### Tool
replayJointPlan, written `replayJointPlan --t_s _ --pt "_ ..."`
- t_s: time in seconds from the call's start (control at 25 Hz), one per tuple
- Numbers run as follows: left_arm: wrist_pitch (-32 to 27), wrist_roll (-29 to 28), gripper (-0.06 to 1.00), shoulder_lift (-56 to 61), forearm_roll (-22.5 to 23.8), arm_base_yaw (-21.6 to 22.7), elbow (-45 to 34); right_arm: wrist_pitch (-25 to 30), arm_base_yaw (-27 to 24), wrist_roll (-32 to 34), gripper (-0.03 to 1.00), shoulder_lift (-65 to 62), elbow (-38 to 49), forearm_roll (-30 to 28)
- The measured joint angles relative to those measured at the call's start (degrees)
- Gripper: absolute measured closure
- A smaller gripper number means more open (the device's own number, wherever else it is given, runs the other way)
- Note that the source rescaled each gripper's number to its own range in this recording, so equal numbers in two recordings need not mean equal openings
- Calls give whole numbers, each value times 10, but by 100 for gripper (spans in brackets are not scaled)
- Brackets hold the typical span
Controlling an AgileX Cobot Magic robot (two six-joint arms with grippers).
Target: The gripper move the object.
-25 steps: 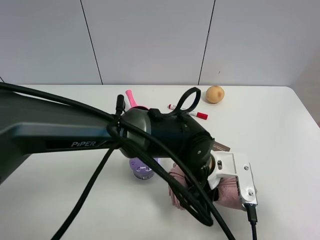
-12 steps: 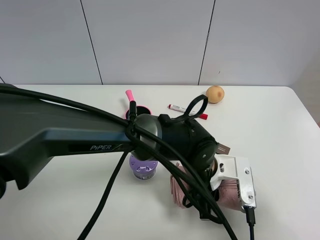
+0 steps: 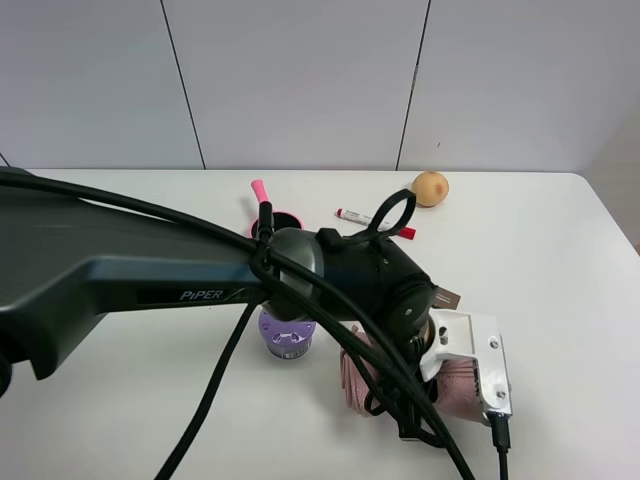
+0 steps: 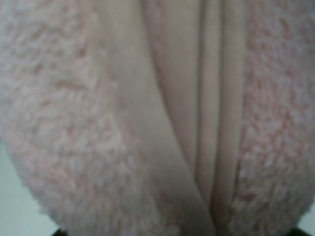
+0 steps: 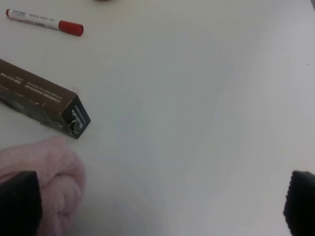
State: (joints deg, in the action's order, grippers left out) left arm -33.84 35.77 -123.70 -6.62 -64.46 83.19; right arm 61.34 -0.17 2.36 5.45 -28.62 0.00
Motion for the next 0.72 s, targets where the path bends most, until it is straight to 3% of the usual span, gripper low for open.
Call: replayJointPlan --t_s 0.12,0.16,0.28,0.36,0.48,0.72 --pt "-32 0 90 3 0 0 12 0 0 0 -3 0 0 0" --pt "-38 0 81 4 2 0 19 0 0 0 -3 0 0 0" --pt "-38 -1 36 9 2 0 33 0 0 0 -3 0 0 0" --pt "-32 -1 18 10 3 0 37 0 0 0 -3 0 0 0" --pt "-28 -4 11 10 4 0 38 0 0 0 -3 0 0 0" --pt "-33 -12 10 12 5 0 38 0 0 0 -3 0 0 0"
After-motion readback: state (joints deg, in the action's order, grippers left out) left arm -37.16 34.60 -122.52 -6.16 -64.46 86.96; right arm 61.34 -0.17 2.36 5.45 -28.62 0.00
